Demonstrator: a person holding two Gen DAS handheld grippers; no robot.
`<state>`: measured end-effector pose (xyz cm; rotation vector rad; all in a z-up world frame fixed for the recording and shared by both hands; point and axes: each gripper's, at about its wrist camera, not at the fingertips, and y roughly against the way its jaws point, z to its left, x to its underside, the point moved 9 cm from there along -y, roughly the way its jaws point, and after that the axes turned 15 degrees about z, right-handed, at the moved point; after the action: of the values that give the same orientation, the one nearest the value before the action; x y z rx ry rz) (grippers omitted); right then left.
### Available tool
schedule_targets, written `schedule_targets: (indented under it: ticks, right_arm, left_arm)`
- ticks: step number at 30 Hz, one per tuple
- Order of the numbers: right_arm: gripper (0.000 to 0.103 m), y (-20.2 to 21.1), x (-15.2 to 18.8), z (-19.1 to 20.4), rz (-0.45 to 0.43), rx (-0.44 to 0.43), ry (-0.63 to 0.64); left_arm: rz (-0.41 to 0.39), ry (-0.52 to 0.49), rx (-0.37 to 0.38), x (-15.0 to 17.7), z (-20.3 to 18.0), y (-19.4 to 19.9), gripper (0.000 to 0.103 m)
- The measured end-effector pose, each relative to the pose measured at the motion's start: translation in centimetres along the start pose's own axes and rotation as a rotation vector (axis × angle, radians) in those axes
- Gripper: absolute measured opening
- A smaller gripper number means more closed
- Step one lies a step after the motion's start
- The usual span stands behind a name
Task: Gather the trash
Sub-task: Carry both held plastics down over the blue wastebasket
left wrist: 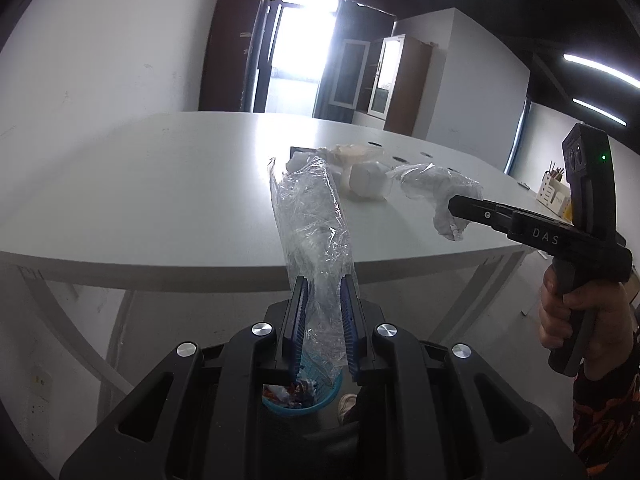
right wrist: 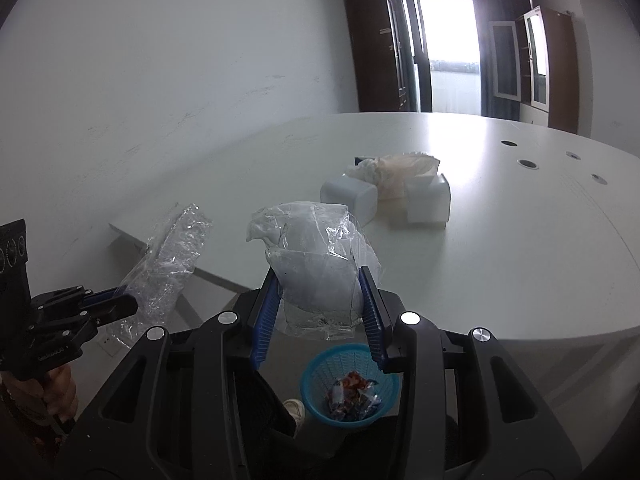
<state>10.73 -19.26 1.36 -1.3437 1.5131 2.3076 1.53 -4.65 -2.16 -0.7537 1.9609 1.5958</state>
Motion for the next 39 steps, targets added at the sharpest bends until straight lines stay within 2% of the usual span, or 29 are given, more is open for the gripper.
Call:
schedule_targets:
  ticks: [7, 9, 13, 16, 25, 27, 29, 33, 37, 39]
  right_arm:
    - [0.037, -0.4, 4.3, 1.9, 0.023, 0.072, 0.052]
    - [0.037, -1.1, 5.7, 1.9, 0.053, 0.062, 0.051]
    - [0.037, -2.9, 8.5, 1.8, 0.112, 0.031, 0.046]
    - [0.037, -4.9, 10.5, 1.7, 0.164, -0.036, 0.025]
    - [0.037, -11.4, 15.1, 0.4, 0.304, -0.038, -0.026]
    - [0.037, -13.2, 15.6, 0.0, 0.319, -0.039, -0.027]
    - [0.036, -15.5, 16.2, -0.8, 0.357, 0.000, -0.020]
    - [0.036, -18.5, 16.5, -1.4, 0.398, 0.005, -0.030]
    - [0.036, -21.6, 17.0, -2.2, 0.452, 0.006, -0.072]
    - [0.036, -23.6, 17.4, -2.8, 0.480, 0.037, -0.081]
  left_arm:
    - [0.090, -0.013, 0.118, 2.8, -0.6, -1.8, 0.016]
    - [0.114, -0.011, 0.165, 3.8, -0.8, -2.0, 0.016]
    - [0.143, -0.064, 0.178, 5.7, -1.2, -3.3, 0.016]
    - [0.189, -0.068, 0.187, 7.4, -1.5, -5.1, 0.016]
    - [0.333, 0.042, 0.151, 10.2, 2.5, -13.4, 0.016]
    - [0.347, 0.048, 0.136, 10.8, 3.2, -15.3, 0.016]
    - [0.383, 0.060, 0.102, 11.4, 4.0, -17.5, 0.016]
    - [0.423, 0.081, 0.089, 12.1, 4.8, -20.7, 0.016]
    - [0.506, 0.140, 0.082, 12.5, 6.0, -24.2, 0.016]
    - [0.554, 0.174, 0.077, 12.3, 6.3, -26.1, 0.016]
